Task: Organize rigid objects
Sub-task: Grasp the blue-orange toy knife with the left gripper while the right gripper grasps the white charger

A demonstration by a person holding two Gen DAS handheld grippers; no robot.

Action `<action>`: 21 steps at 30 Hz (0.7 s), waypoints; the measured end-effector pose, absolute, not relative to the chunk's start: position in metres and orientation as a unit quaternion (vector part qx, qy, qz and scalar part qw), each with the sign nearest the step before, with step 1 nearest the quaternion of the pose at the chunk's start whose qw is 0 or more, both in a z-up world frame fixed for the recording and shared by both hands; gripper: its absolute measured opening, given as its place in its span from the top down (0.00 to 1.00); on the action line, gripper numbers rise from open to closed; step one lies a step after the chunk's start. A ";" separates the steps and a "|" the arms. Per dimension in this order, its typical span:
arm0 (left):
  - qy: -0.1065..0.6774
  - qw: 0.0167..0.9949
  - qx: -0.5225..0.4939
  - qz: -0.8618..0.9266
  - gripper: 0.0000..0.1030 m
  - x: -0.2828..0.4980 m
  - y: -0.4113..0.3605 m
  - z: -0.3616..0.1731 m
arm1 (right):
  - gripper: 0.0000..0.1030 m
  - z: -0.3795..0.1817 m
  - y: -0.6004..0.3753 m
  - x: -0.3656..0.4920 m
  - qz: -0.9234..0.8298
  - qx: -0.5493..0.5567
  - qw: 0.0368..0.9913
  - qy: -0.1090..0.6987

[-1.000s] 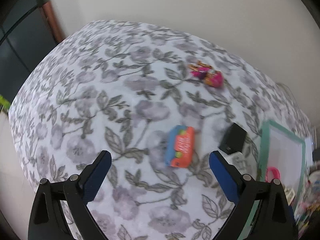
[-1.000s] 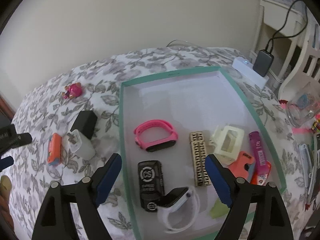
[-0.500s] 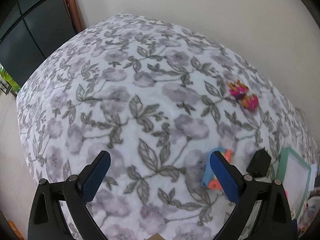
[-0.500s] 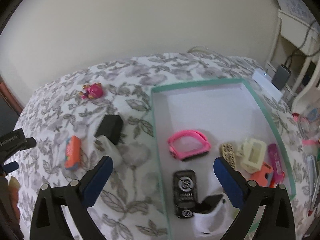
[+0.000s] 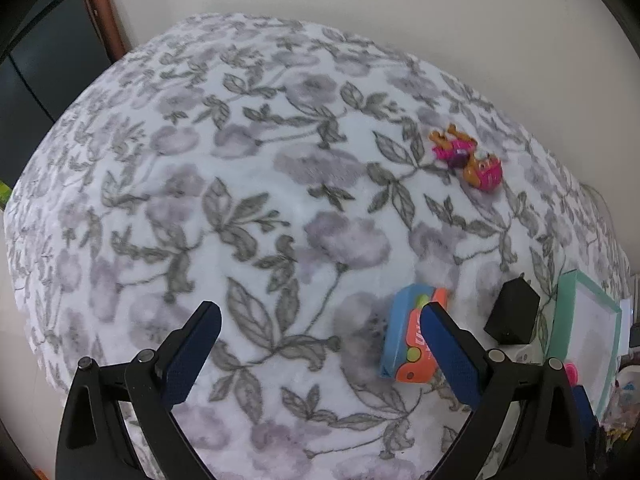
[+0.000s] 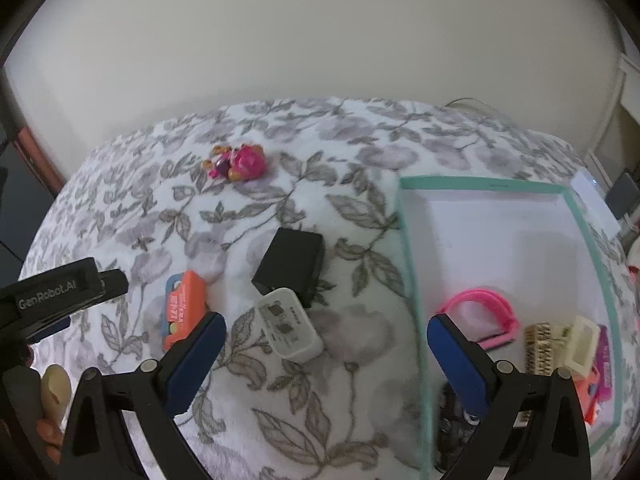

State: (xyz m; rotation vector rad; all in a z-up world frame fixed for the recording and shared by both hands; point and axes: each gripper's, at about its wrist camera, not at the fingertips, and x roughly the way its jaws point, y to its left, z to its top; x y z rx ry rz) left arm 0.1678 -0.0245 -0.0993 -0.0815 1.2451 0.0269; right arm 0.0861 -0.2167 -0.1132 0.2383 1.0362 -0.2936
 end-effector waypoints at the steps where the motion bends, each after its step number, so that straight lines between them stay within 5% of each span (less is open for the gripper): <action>1: 0.585 0.810 -0.037 0.010 0.03 0.169 -0.027 -0.102 | 0.01 -0.117 -0.216 0.088 -0.139 0.113 0.850 0.496; 8: 0.600 0.799 -0.034 -0.023 0.03 0.174 -0.045 -0.119 | 0.21 -0.140 -0.215 0.101 -0.135 0.124 0.835 0.519; 18: 0.612 0.789 0.002 -0.049 0.04 0.172 -0.071 -0.141 | 0.36 -0.154 -0.207 0.110 -0.133 0.121 0.829 0.530; 21: 0.616 0.786 0.013 -0.046 0.19 0.171 -0.074 -0.147 | 0.45 -0.153 -0.208 0.107 -0.140 0.116 0.830 0.527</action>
